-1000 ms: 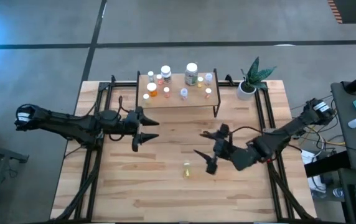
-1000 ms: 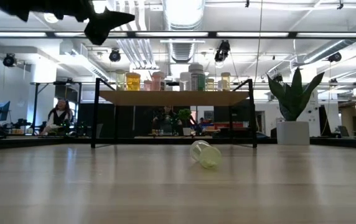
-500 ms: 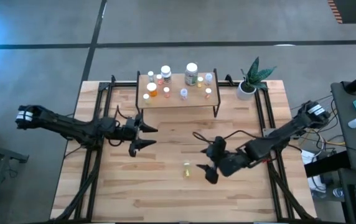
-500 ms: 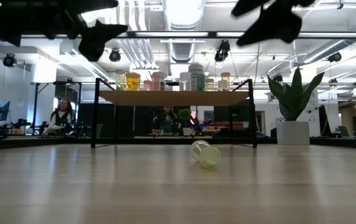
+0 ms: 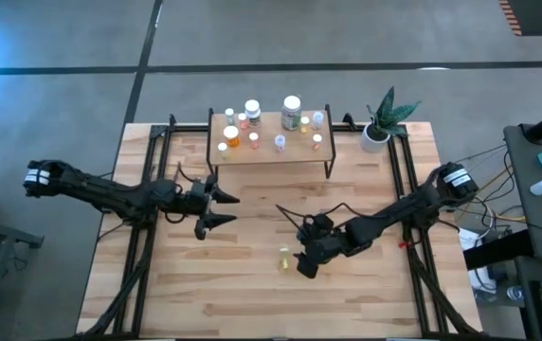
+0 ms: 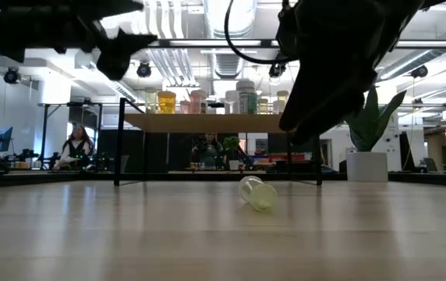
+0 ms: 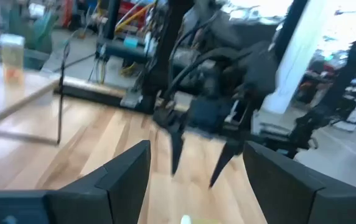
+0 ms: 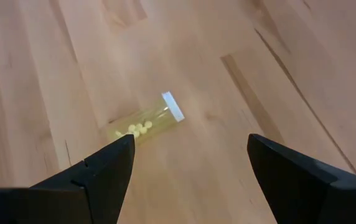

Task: Pick and place medicine bottles onto shelf by color
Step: Put the yellow medicine bottle on the shelf

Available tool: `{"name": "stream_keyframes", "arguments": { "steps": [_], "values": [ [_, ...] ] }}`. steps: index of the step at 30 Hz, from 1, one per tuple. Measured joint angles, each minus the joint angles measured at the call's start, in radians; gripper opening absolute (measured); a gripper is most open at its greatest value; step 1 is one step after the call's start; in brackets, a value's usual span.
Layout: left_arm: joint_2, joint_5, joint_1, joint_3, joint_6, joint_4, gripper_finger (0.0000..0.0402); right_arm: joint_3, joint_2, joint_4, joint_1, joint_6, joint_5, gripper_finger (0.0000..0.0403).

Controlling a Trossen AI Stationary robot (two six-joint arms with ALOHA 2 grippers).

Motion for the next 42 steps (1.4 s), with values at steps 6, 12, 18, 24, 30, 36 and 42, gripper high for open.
{"name": "stream_keyframes", "arguments": {
  "steps": [6, 12, 18, 24, 30, 36, 42],
  "values": [
    [-0.121, 0.011, 0.0, -0.01, 0.034, 0.001, 0.024, -0.003, -0.013, 0.062, -0.001, -0.043, -0.033, 0.0302],
    [-0.188, 0.008, 0.0, -0.051, 0.056, 0.001, 0.024, -0.005, -0.014, 0.076, -0.011, -0.026, -0.047, 0.0302],
    [-0.178, -0.003, 0.0, -0.054, 0.128, 0.011, 0.024, -0.005, -0.014, 0.075, -0.04, 0.096, -0.057, 0.0301],
    [-0.135, -0.013, 0.0, -0.054, 0.157, 0.019, 0.024, -0.006, -0.014, 0.071, -0.078, 0.232, -0.026, 0.03],
    [-0.109, -0.013, 0.001, -0.054, 0.17, 0.027, 0.024, 0.01, 0.029, 0.077, -0.092, 0.314, -0.023, 0.0287],
    [-0.131, -0.013, 0.001, -0.054, 0.192, 0.026, 0.024, 0.143, 0.186, 0.032, -0.093, 0.252, -0.148, 0.0283],
    [-0.138, -0.013, 0.001, -0.054, 0.184, 0.026, 0.024, 0.319, 0.261, -0.221, -0.108, 0.204, -0.185, 0.0283]
  ]
}}
